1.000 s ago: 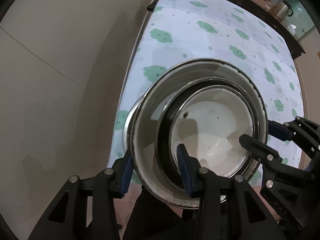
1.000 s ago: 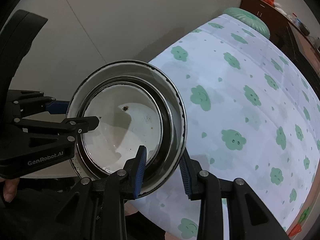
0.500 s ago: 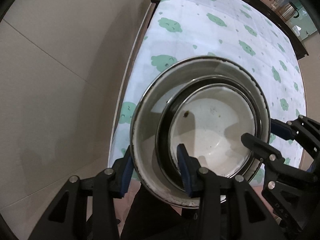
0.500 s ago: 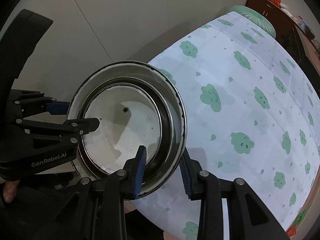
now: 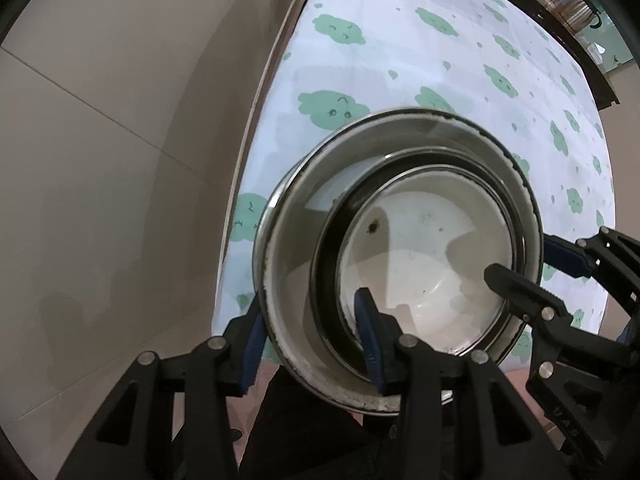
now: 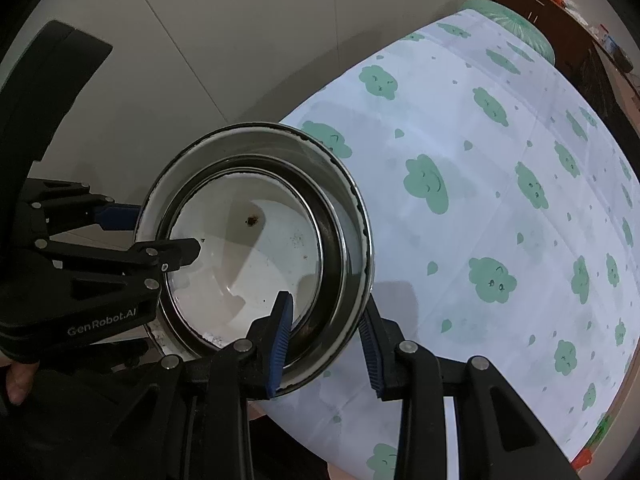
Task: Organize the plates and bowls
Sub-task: 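Lower the nested bowl stack onto the cloth and open both grippers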
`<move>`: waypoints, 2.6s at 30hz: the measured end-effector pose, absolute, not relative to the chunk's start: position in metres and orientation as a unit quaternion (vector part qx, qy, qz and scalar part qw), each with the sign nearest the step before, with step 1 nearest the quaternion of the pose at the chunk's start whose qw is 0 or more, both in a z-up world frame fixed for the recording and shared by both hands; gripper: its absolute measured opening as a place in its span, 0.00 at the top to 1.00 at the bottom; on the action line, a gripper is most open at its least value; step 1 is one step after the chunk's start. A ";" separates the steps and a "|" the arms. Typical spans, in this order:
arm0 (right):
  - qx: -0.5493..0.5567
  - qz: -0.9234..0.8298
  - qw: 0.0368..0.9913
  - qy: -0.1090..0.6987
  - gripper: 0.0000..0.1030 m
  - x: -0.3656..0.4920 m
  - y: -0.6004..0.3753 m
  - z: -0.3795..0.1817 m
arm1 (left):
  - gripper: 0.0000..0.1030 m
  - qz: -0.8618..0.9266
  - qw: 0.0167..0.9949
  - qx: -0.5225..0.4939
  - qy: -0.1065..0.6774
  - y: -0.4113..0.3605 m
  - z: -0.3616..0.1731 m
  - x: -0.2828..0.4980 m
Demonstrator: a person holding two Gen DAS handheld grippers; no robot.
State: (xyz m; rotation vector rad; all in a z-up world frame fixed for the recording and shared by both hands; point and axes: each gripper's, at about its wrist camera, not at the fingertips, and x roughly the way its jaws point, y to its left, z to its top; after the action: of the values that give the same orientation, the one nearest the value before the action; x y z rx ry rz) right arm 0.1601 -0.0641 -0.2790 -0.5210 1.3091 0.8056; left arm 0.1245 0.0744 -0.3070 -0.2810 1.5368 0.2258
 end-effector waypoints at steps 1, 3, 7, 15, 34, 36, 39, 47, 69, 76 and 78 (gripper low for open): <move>-0.232 0.360 0.687 0.587 0.65 0.161 -0.064 -0.281 | 0.60 0.102 0.704 -0.126 0.692 0.075 -0.308 0.125; -0.230 0.361 0.686 0.589 0.65 0.161 -0.062 -0.283 | 0.60 0.103 0.702 -0.127 0.693 0.075 -0.310 0.125; -0.231 0.362 0.680 0.594 0.65 0.161 -0.060 -0.289 | 0.60 0.102 0.696 -0.131 0.699 0.076 -0.316 0.125; -0.232 0.362 0.675 0.600 0.65 0.162 -0.057 -0.296 | 0.60 0.101 0.693 -0.132 0.701 0.078 -0.322 0.126; -0.227 0.360 0.677 0.600 0.64 0.161 -0.057 -0.297 | 0.59 0.098 0.699 -0.130 0.696 0.078 -0.322 0.124; -0.225 0.359 0.679 0.600 0.64 0.161 -0.058 -0.297 | 0.59 0.096 0.700 -0.128 0.696 0.077 -0.321 0.124; -0.223 0.356 0.681 0.600 0.64 0.161 -0.059 -0.297 | 0.60 0.095 0.700 -0.129 0.696 0.078 -0.319 0.124; -0.217 0.353 0.686 0.598 0.64 0.160 -0.061 -0.294 | 0.61 0.096 0.702 -0.128 0.694 0.080 -0.315 0.124; -0.205 0.367 0.703 0.574 0.45 0.153 -0.067 -0.284 | 0.48 0.113 0.712 -0.115 0.683 0.071 -0.305 0.118; -0.209 0.338 0.723 0.565 0.45 0.140 -0.071 -0.279 | 0.44 0.094 0.735 -0.095 0.665 0.074 -0.296 0.109; -0.200 0.322 0.737 0.560 0.44 0.135 -0.073 -0.273 | 0.44 0.080 0.747 -0.086 0.655 0.075 -0.288 0.105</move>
State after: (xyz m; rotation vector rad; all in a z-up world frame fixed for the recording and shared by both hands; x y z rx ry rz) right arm 0.1348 -0.0733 -0.2732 -0.4397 1.2291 0.7083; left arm 0.1052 0.0752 -0.2879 -0.1887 1.4329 0.1760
